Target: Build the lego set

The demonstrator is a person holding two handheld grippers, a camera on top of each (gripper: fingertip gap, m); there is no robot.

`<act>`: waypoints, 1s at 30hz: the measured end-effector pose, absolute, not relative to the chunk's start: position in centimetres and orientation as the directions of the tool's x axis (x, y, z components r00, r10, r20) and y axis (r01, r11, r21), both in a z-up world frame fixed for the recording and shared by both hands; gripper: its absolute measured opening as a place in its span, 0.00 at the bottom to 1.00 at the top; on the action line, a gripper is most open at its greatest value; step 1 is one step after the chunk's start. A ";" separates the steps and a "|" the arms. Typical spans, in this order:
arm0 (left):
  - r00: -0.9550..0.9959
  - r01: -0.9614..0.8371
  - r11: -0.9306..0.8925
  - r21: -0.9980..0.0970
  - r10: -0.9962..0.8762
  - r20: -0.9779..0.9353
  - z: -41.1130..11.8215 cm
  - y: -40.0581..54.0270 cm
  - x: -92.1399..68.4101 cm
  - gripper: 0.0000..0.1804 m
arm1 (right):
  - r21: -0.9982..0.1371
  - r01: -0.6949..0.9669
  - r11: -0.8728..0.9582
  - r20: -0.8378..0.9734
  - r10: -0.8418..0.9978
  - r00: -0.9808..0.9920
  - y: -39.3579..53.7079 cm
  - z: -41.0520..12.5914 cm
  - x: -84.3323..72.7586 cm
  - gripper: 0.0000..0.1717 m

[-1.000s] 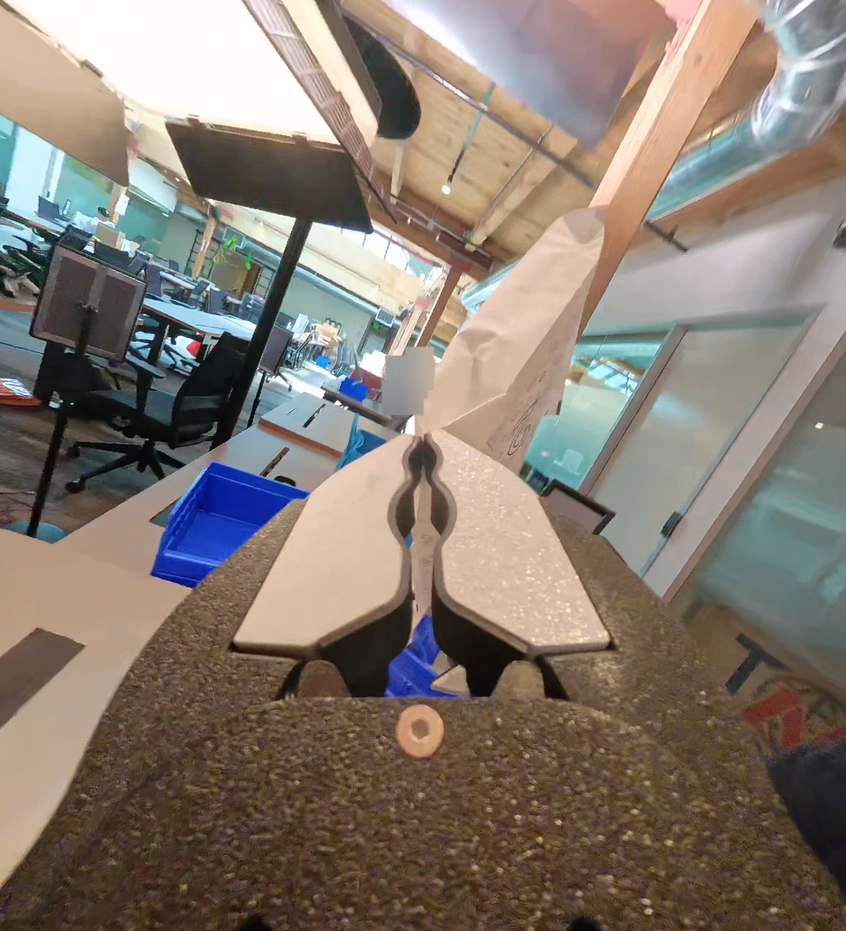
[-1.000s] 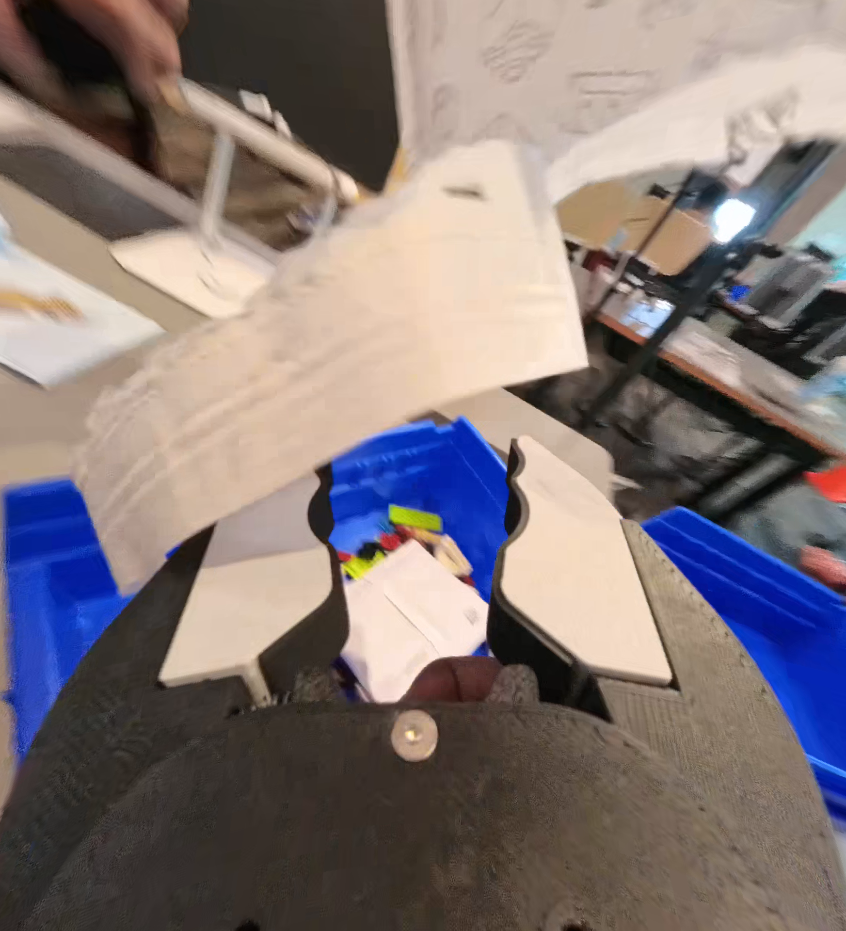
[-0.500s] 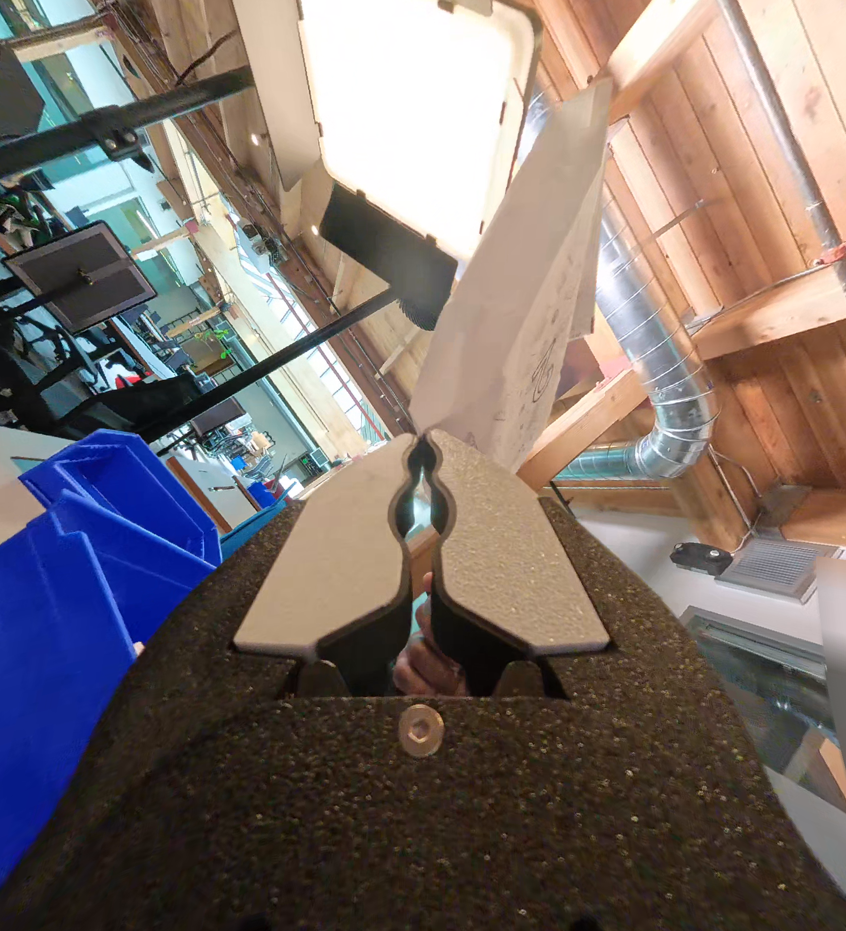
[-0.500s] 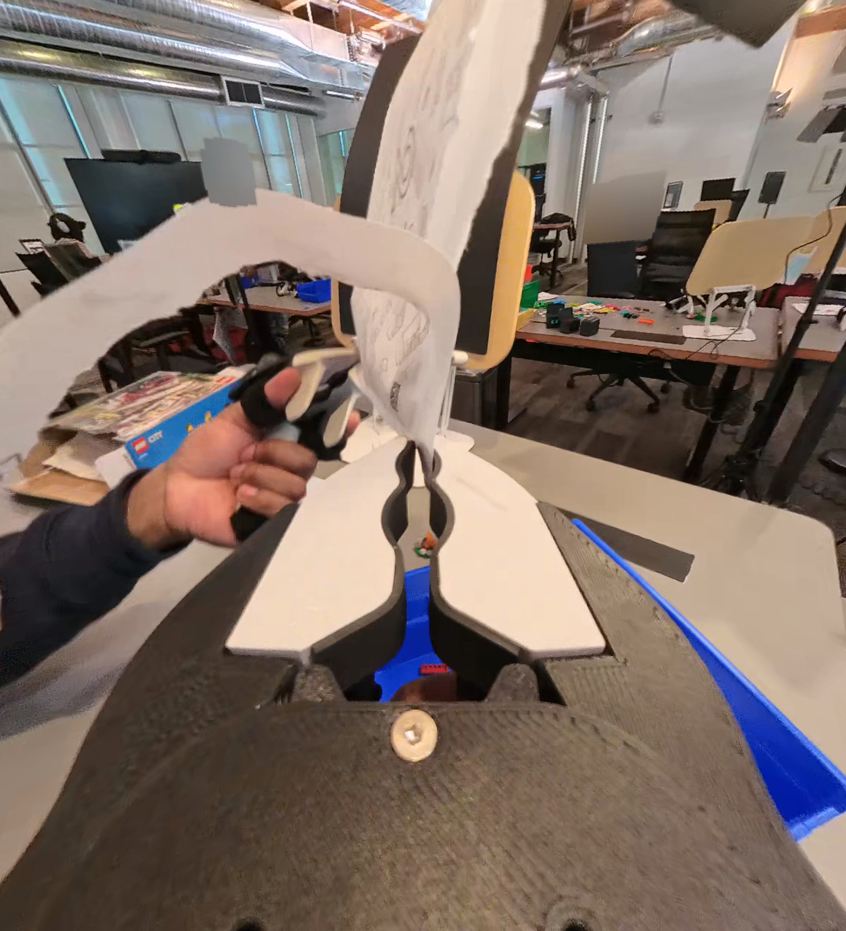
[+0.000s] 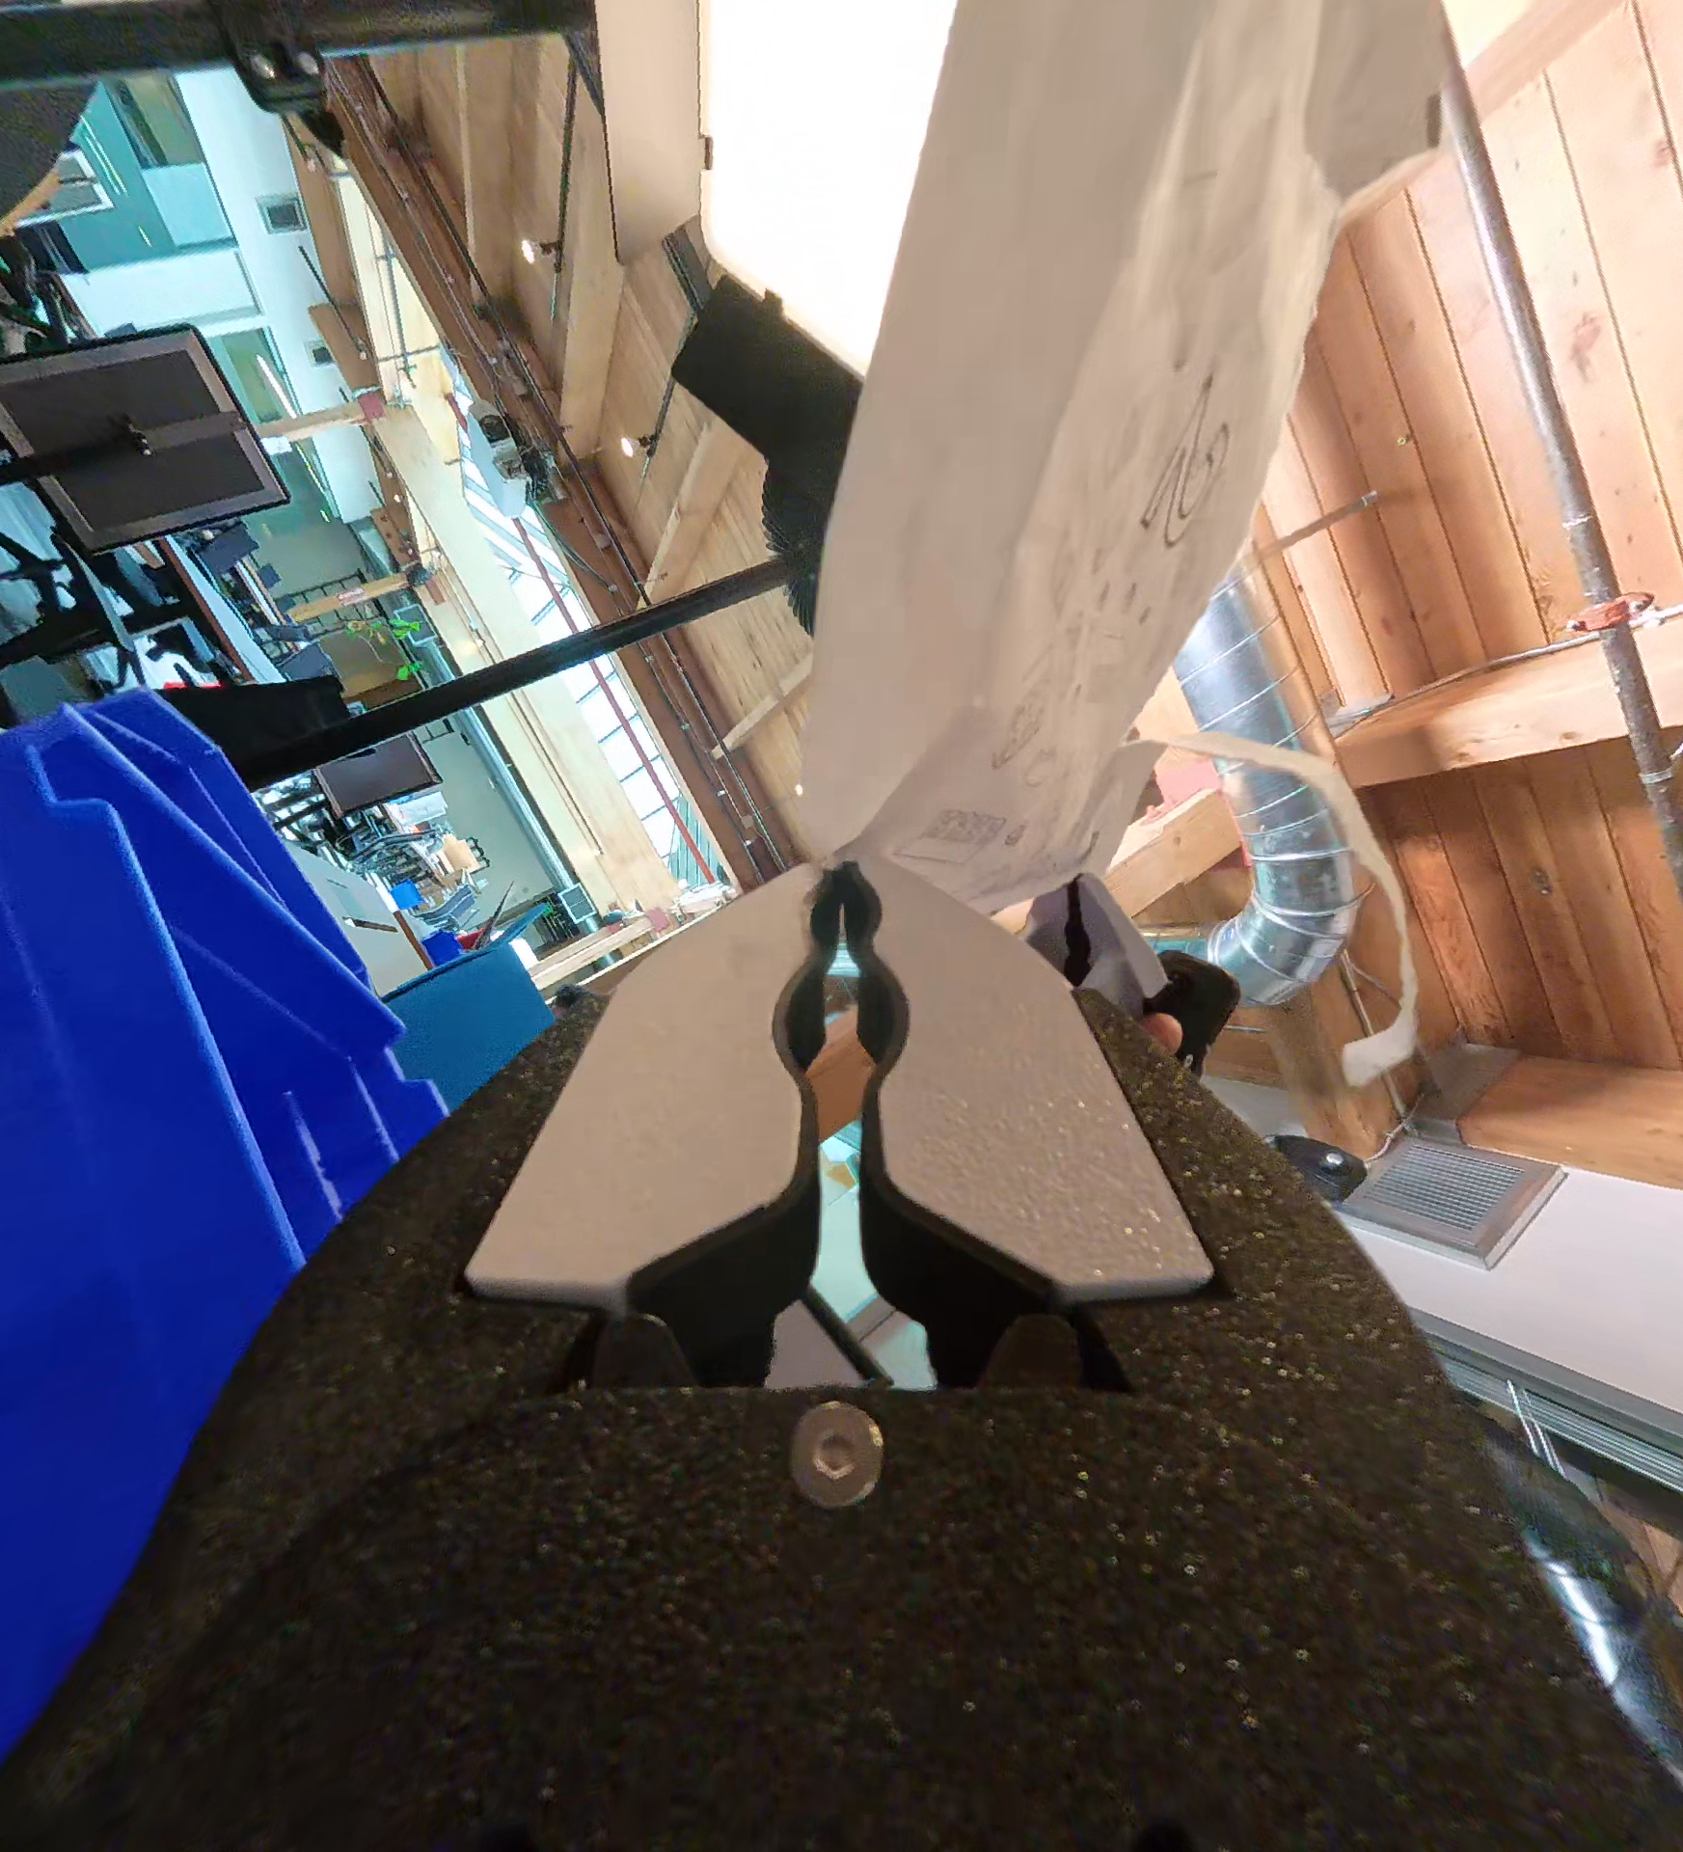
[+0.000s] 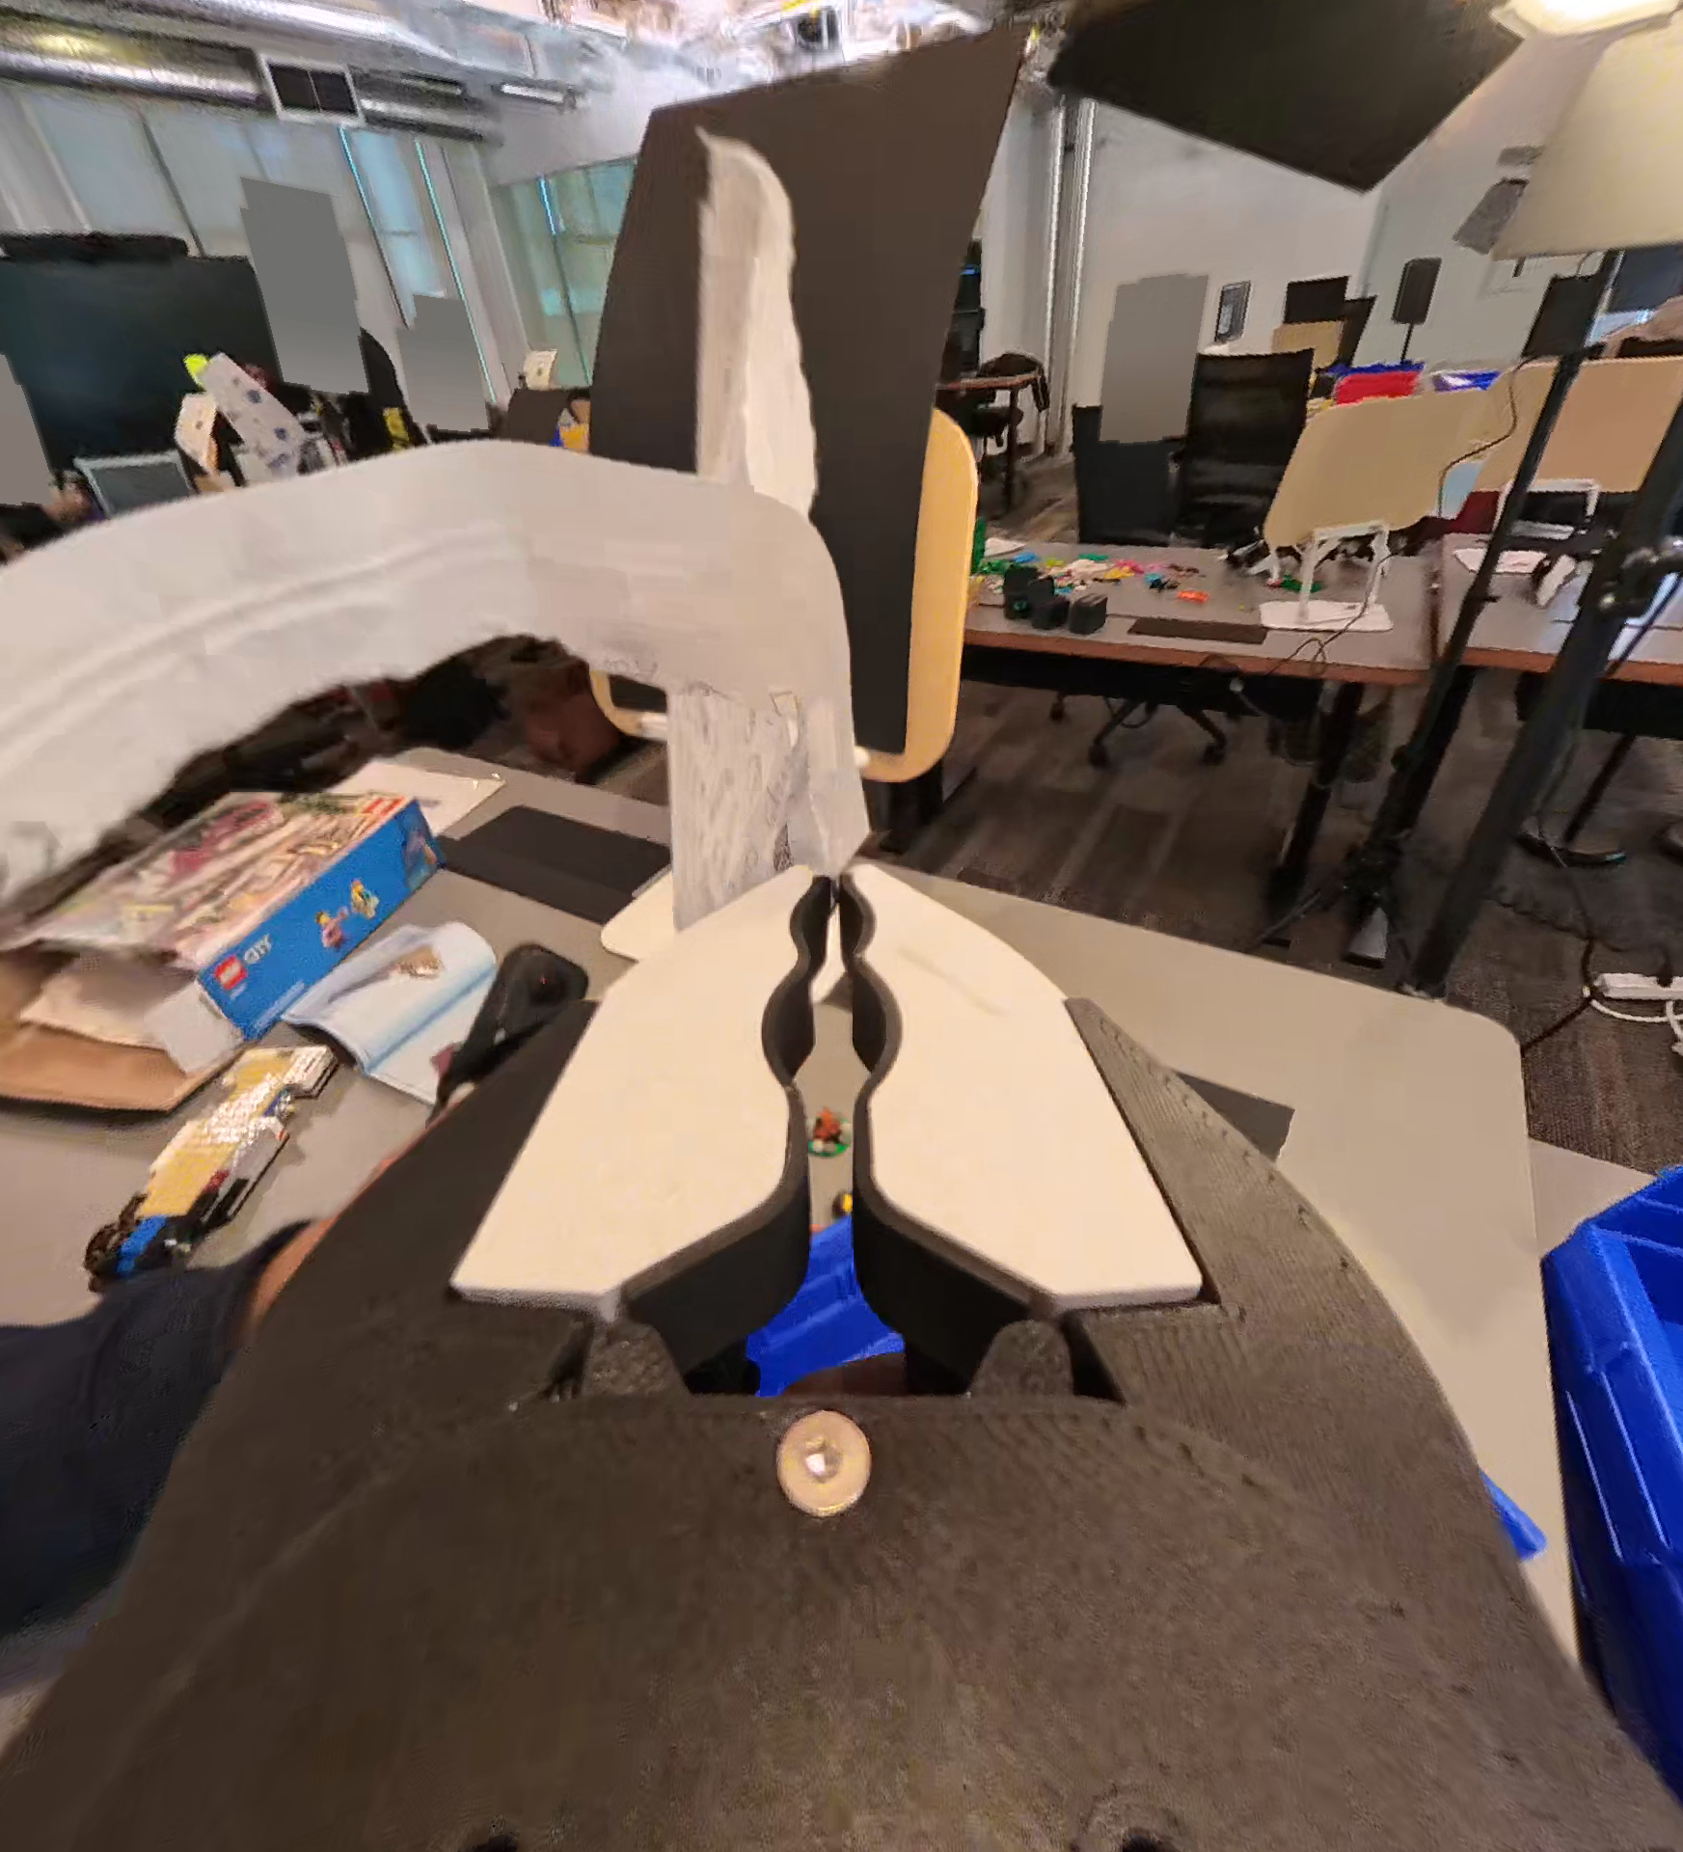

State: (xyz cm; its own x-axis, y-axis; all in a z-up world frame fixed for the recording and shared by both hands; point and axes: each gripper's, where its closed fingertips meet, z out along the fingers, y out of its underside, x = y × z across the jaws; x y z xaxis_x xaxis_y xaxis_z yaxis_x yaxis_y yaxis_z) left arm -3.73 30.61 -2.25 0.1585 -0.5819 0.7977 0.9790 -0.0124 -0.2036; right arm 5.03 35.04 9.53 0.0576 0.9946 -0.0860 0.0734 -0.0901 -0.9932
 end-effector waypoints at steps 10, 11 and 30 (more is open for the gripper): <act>0.304 0.926 -0.003 -0.378 -0.588 0.750 -1.0 29.7 -3.6 0.00 | -0.983 -0.055 -0.175 -0.177 0.983 0.037 36.2 12.5 3.9 0.06; 0.310 0.923 -0.002 -0.386 -0.590 0.745 -0.9 29.6 -3.7 0.00 | -0.979 -0.059 -0.194 -0.196 0.980 0.036 36.4 12.4 3.9 0.03; 0.324 0.914 -0.028 -0.406 -0.552 0.768 0.7 28.0 -6.1 0.00 | -0.940 0.285 -0.190 -0.137 0.971 0.194 34.3 -0.8 8.4 0.00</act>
State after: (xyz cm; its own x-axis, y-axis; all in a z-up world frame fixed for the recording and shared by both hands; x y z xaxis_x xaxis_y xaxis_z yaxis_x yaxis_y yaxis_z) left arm -6.05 27.98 0.73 0.3240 -0.5520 0.7683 0.9136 -0.0283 -0.4056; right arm 8.39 34.30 -0.82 0.1940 0.9713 -0.1374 0.2845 -0.1897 -0.9397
